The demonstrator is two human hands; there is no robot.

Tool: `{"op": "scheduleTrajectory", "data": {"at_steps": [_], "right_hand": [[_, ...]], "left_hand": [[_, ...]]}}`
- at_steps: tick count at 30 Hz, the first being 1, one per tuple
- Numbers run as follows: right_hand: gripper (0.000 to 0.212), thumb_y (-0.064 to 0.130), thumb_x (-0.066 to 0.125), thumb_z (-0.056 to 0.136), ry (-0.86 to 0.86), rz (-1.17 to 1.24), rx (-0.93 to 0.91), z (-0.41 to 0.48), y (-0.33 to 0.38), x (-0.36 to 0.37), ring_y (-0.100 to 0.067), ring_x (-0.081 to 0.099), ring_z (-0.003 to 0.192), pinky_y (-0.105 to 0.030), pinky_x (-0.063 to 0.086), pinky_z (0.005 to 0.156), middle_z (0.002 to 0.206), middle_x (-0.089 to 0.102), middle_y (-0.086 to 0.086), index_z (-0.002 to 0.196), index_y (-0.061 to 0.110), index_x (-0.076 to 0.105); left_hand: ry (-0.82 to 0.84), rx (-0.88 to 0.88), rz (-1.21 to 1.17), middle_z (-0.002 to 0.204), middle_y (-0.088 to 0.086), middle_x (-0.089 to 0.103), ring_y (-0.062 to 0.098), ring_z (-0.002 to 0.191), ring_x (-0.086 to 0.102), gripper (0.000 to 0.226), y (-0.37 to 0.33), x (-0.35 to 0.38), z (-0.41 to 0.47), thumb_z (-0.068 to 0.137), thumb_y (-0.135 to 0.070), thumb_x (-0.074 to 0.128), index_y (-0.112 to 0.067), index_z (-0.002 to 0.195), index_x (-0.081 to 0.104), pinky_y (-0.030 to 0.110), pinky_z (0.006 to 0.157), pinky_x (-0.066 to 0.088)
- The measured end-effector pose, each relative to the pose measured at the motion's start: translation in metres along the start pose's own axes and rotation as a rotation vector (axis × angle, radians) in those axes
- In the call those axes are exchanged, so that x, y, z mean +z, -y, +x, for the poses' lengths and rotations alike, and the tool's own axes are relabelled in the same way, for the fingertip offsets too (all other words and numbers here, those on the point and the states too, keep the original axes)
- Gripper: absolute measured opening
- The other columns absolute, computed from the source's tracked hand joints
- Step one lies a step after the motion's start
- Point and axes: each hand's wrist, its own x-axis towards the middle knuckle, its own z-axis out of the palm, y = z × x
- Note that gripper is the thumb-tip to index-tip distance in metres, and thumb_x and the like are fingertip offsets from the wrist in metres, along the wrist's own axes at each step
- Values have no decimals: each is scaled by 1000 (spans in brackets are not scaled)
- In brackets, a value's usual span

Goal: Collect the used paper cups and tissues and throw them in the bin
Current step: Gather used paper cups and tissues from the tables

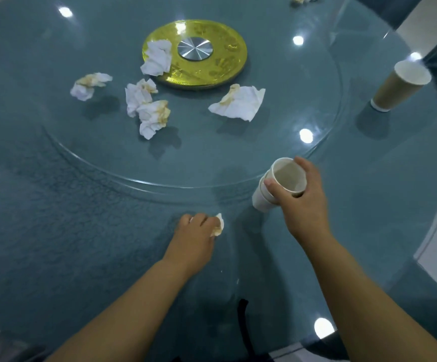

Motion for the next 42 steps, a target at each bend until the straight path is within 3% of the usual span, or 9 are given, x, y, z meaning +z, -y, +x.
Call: {"op": "scheduleTrajectory", "data": {"at_steps": [9, 14, 21, 24, 29, 33, 35, 38, 42], "right_hand": [[56, 31, 76, 79, 53, 25, -79, 23, 43, 49, 22, 51, 84, 1, 39, 65, 100, 54, 28, 126, 35, 46], [57, 32, 77, 77, 58, 14, -112, 48, 70, 84, 19, 53, 84, -4, 41, 66, 99, 54, 27, 126, 35, 47], [59, 37, 78, 75, 46, -24, -166, 94, 102, 127, 7, 55, 90, -15, 43, 71, 101, 53, 27, 126, 35, 49], [59, 39, 78, 74, 37, -49, -184, 112, 111, 142, 8, 55, 89, -16, 44, 72, 103, 54, 24, 125, 37, 48], [58, 36, 79, 74, 28, -60, -200, 137, 117, 164, 10, 54, 89, -3, 41, 65, 102, 54, 24, 123, 38, 48], [62, 36, 79, 74, 29, -62, -202, 148, 114, 181, 3, 54, 98, -10, 42, 72, 105, 53, 25, 128, 32, 49], [62, 35, 79, 74, 35, -61, -197, 151, 113, 190, 5, 53, 96, -12, 40, 73, 103, 52, 26, 128, 33, 49], [63, 33, 80, 74, 52, -47, -184, 154, 113, 205, 4, 53, 96, -14, 41, 73, 103, 52, 26, 129, 34, 47], [63, 34, 80, 73, 56, -64, -193, 161, 117, 227, 5, 53, 95, -12, 40, 73, 104, 54, 25, 127, 37, 47]], "left_hand": [[-255, -212, -220, 93, 10, 56, 32, 86, 54, 36, 24, -81, 46, 73, -25, 51, -15, 103, 68, 30, 71, 39], [-370, -281, -177, 92, 6, 52, 28, 92, 50, 27, 59, -131, 97, 77, -34, 75, -13, 92, 68, 27, 76, 33], [-276, -292, -68, 128, 3, 34, 29, 117, 29, 41, 113, -163, 175, 71, -49, 77, -18, 94, 64, 27, 95, 25], [-175, -265, 55, 150, -1, 17, 30, 132, 12, 43, 132, -161, 203, 67, -62, 73, -29, 91, 58, 30, 108, 9], [144, -209, 239, 160, 2, -10, 35, 141, -23, 73, 151, -154, 225, 69, -69, 65, -28, 127, 49, 48, 111, -19], [62, -98, 32, 144, 4, 38, 28, 140, 18, 52, 167, -147, 226, 76, -48, 72, -13, 113, 60, 37, 116, 10], [-56, -57, -28, 125, 5, 53, 30, 120, 42, 34, 176, -146, 224, 80, -33, 71, -9, 102, 63, 30, 98, 30], [-87, -40, 13, 110, 5, 53, 27, 99, 49, 31, 185, -154, 222, 81, -26, 67, -12, 106, 55, 29, 77, 38], [-223, -103, -28, 122, 6, 48, 27, 106, 49, 56, 203, -184, 229, 79, -21, 67, -17, 129, 44, 27, 79, 35]]}}
